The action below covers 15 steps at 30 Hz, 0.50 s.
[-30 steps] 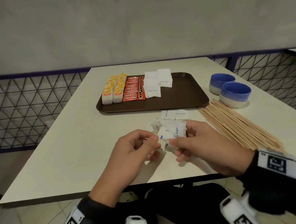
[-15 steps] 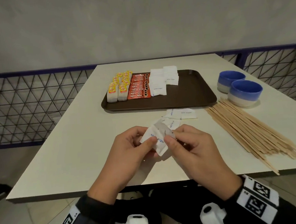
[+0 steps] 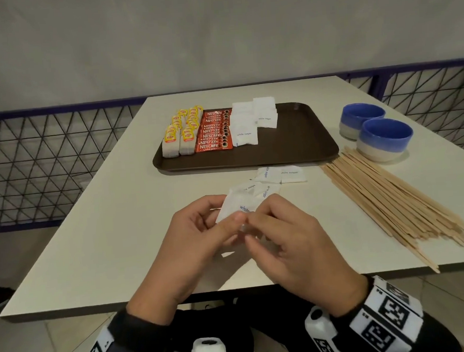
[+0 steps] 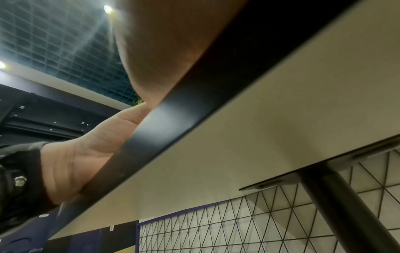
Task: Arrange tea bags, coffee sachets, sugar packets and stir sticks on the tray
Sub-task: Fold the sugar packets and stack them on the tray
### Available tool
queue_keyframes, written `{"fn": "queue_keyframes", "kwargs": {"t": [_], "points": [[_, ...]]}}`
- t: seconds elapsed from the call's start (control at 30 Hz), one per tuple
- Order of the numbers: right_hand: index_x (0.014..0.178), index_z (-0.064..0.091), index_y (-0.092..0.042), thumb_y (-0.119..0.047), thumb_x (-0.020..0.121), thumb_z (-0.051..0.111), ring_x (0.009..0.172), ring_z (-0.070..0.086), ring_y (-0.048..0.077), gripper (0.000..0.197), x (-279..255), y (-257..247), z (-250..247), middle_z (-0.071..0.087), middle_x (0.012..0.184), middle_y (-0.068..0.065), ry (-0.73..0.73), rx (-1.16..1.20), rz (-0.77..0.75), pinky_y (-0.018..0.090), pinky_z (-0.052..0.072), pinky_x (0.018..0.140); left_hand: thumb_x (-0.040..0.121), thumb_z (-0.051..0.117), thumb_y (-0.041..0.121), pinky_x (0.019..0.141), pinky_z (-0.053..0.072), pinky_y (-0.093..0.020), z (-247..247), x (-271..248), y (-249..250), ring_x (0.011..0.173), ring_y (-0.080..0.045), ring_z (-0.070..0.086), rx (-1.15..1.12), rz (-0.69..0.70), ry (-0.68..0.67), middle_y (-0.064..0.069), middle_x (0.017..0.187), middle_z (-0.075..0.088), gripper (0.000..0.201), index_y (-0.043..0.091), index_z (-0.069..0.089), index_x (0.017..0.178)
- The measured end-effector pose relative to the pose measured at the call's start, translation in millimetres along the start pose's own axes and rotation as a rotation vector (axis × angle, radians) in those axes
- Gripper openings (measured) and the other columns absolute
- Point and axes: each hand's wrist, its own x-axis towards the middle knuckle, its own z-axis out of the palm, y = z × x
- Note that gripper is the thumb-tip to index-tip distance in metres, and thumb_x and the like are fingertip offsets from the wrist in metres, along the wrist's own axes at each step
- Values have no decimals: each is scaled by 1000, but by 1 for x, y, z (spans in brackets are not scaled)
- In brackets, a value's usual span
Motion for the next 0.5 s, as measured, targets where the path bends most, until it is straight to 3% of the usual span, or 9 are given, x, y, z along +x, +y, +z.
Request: {"fn": "queue_keyframes", "kwargs": {"t": [0.07,0.17,0.23,0.3,0.33,0.4,0.5], "points": [[109,75,-11,-16,96,65,72,53,16,18,0,-1,0,54,92,1,-15,7,-16,31,49,60,83,73,12,75,58,-29,1,0,-1,85,-25,74,17,15,10,-19,100,77,34,3,69,115],[119,73,-15,-21,93,70,77,53,12,27,1,1,-5,51,98,-2,54,87,46,21,46,64,87,69,5,71,58,-29,1,-1,-1,78,-25,73,-18,26,71,-22,95,77,26,1,68,112],[125,66,-25,-31,88,74,83,56,10,38,3,2,-7,50,105,-7,105,158,201,17,46,65,91,66,1,69,59,-31,0,-3,1,74,-27,72,-8,23,85,-23,94,76,21,1,67,112],[125,60,-38,-38,81,77,86,60,14,47,6,3,-7,53,109,-11,84,318,410,19,52,62,92,65,0,71,60,-36,0,-4,1,74,-28,71,6,25,75,-23,95,76,21,1,66,113],[121,62,-41,-38,78,79,85,63,15,47,8,4,-7,57,107,-12,55,440,497,24,55,61,92,65,0,72,60,-38,0,-5,1,75,-29,71,10,25,68,-23,96,76,22,1,65,113],[110,71,-34,-28,82,83,74,66,19,30,9,8,-5,66,92,-8,3,667,581,33,56,57,92,65,0,75,60,-39,1,-5,1,78,-30,72,28,24,51,-22,96,76,23,1,65,115],[95,78,-22,-12,89,77,56,61,23,11,9,14,-6,69,69,5,20,775,615,39,53,57,94,61,-4,79,61,-41,1,-6,2,81,-27,73,59,21,37,-20,95,77,23,1,65,116]]}}
